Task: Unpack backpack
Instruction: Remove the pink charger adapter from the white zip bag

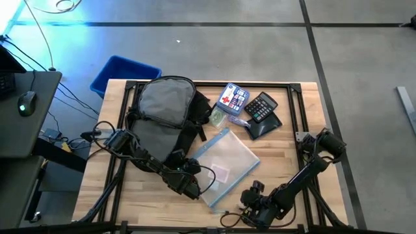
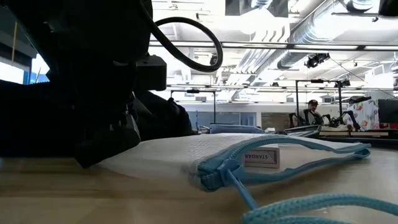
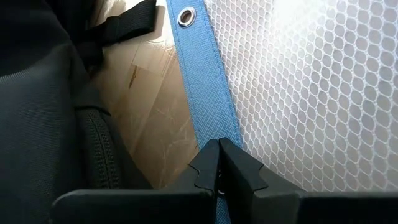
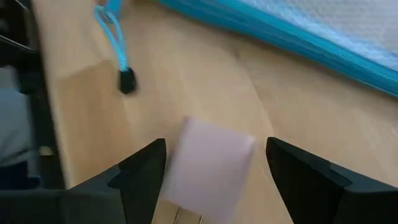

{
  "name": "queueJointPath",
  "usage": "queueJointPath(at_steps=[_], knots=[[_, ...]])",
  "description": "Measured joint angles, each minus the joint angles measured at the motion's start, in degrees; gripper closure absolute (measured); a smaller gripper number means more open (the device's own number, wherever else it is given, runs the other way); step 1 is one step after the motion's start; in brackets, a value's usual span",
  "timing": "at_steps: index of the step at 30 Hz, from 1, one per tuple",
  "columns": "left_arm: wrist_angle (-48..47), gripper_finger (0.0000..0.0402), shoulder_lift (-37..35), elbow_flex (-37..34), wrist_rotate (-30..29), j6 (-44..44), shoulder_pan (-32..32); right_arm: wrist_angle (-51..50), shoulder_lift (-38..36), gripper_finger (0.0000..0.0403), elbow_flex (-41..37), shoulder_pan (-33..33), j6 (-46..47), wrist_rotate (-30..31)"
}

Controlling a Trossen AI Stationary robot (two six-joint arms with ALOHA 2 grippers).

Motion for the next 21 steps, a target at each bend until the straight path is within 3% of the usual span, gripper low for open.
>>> queueJointPath(at_steps=[5, 9, 12, 16, 21], knots=[[-0.08, 0.0401, 0.00, -0.02, -0.15, -0.41, 0.00, -4.50, 0.91, 0.0142, 0.46, -1.77, -0.18, -5.43], [-0.09, 0.0401, 0.00, -0.02, -0.15, -0.44, 0.00, -5.98, 0.95, 0.0145, 0.49, -1.86, -0.70, -3.18], [-0.09, 0.0401, 0.00, -0.02, -0.24, -0.46, 0.00, -6.51, 0.98, 0.0170, 0.48, -1.93, -2.60, -3.94], [-0.11, 0.0402, 0.00, -0.02, -0.20, -0.46, -0.04, -8.01, 0.82, 0.0239, 0.57, -1.40, -3.37, -2.65], [-0.11, 0.0401, 0.00, -0.02, -0.17, -0.42, -0.40, -11.12, -0.88, 0.0238, 1.03, -1.42, -14.75, -2.81]])
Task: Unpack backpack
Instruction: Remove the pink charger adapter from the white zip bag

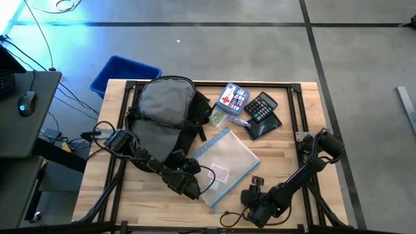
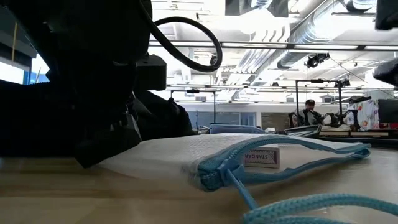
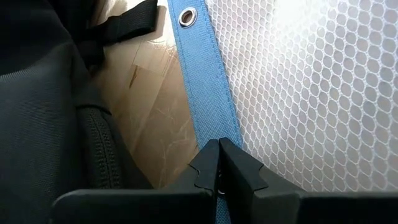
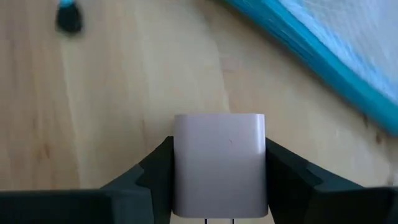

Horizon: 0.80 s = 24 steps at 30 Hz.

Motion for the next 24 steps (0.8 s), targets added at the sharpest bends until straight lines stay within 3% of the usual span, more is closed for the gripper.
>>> queueJointPath(at_steps=[4, 8, 12, 18, 24], knots=[[-0.24, 0.0402, 0.01, 0.44, 0.18, 0.20, -0.31, -11.13, -5.27, 0.0238, 0.02, -5.23, -3.39, 5.98], [-0.85, 0.0402, 0.24, 1.62, 0.46, 0.57, -0.56, -19.25, -10.56, 0.0238, -1.15, -15.95, -6.25, 11.97], [-0.79, 0.0402, 0.42, 2.45, 0.11, 0.89, -1.00, -13.65, -15.30, 0.0238, -6.65, -30.92, -13.86, 10.44], [-0.67, 0.0402, 0.44, 2.56, 0.02, 1.05, -2.15, 2.75, -16.77, 0.0236, -14.76, -50.94, -17.37, 8.23], [-0.57, 0.0402, 0.46, 2.56, -0.11, 0.42, -3.19, 8.36, -16.74, 0.0138, -17.29, -60.88, -12.06, 10.50]])
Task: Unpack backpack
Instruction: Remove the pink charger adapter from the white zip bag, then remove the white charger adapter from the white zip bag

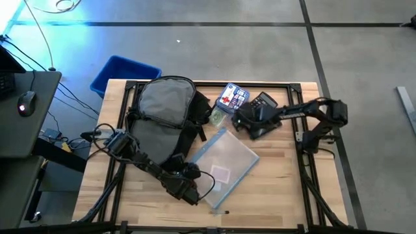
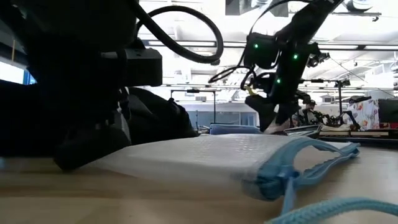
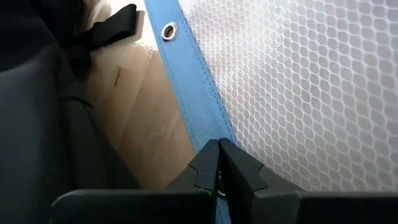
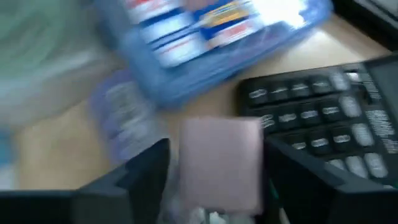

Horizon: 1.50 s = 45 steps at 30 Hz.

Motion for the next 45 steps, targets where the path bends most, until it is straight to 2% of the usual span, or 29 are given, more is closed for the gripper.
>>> queueJointPath(at_steps=[4, 8, 11, 16, 20, 22, 24, 27, 30, 32, 35, 40, 45], knots=[[0.07, 0.0402, 0.00, 0.02, -0.02, 0.11, -0.19, 0.01, -0.21, 0.0093, 0.24, 0.17, -1.17, 0.61], [0.07, 0.0402, 0.00, 0.04, 0.06, 1.02, 0.07, -0.72, -2.08, 0.0084, 0.25, 6.61, -4.97, 3.37], [0.02, 0.0402, 0.00, 0.09, 0.20, 1.33, 0.42, -0.98, -2.96, 0.0088, 0.31, 17.40, -6.27, 4.97], [-0.05, 0.0402, 0.00, 0.11, 0.24, 2.58, 0.59, 4.53, -1.53, 0.0096, 0.35, 40.05, -1.34, 8.94], [-6.61, 0.0401, -0.64, 2.25, 1.48, 2.02, 0.64, 18.71, 2.77, 0.0096, 0.35, 54.34, 4.87, 8.80], [-10.51, 0.0401, -1.32, 3.64, 2.12, -0.05, 0.64, 27.62, 6.21, 0.0096, 0.37, 59.18, 6.54, 8.07], [-10.29, 0.0401, -2.67, 4.66, 1.59, -0.41, 0.61, 36.67, 10.55, 0.0096, 0.37, 62.55, 6.19, 8.04], [-6.21, 0.0401, -4.24, 5.58, -0.17, 1.42, 0.61, 45.61, 16.91, 0.0096, 0.87, 64.67, 4.29, 12.08], [-1.94, 0.0401, -3.49, 5.25, -0.46, 3.86, 0.94, 45.80, 22.43, 0.0096, 3.45, 63.87, 4.58, 16.18], [0.68, 0.0401, -3.28, 5.29, -0.86, 4.75, 1.47, 45.03, 24.57, 0.0096, 5.34, 62.61, 4.50, 16.13], [3.52, 0.0401, -1.72, 5.43, -1.08, 6.76, 2.57, 41.58, 25.80, 0.0096, 8.55, 60.63, 3.50, 13.45], [6.43, 0.0401, 0.50, 5.50, -1.77, 11.60, 4.39, 32.50, 25.81, 0.0096, 13.14, 58.32, 3.47, 17.33], [7.45, 0.0401, 2.08, 5.68, -2.45, 14.13, 4.84, 25.34, 25.88, 0.0096, 14.26, 56.24, 6.13, 17.73]])
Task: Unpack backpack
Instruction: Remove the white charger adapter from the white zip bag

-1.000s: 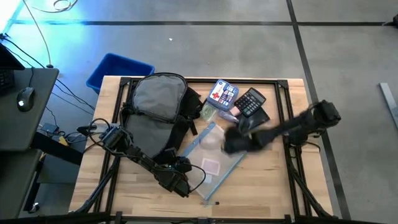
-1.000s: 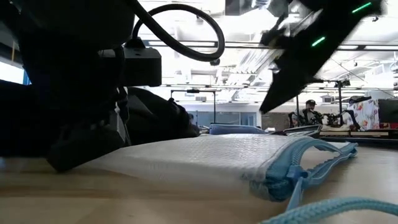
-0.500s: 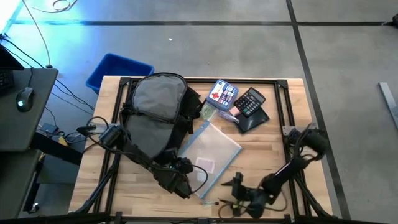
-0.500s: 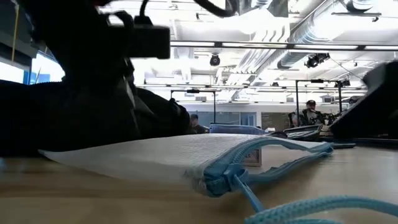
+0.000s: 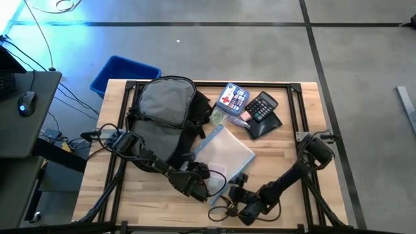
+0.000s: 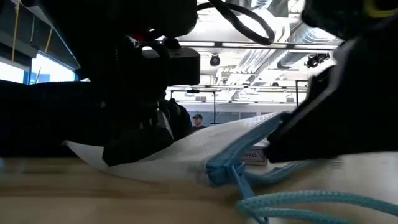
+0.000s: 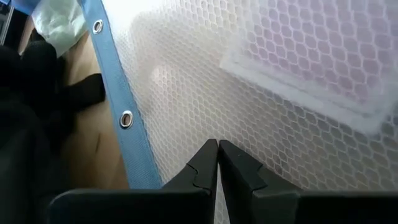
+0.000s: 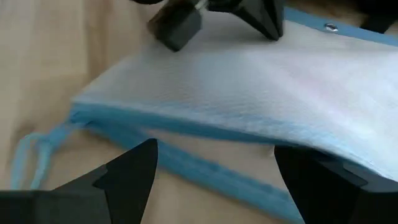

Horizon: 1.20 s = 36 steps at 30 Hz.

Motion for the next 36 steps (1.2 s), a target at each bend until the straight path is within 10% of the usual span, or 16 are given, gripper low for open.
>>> queueJointPath(at_steps=[23, 36], knots=[[6.57, 0.0402, 0.34, -0.15, -1.76, 0.80, -0.46, 7.54, 0.76, 0.0101, -0.01, -7.28, -10.34, -9.85], [5.38, 0.0402, 0.35, -0.17, -1.60, -0.17, -0.86, 6.56, 1.00, 0.0302, 0.08, -5.86, -10.84, -8.21]])
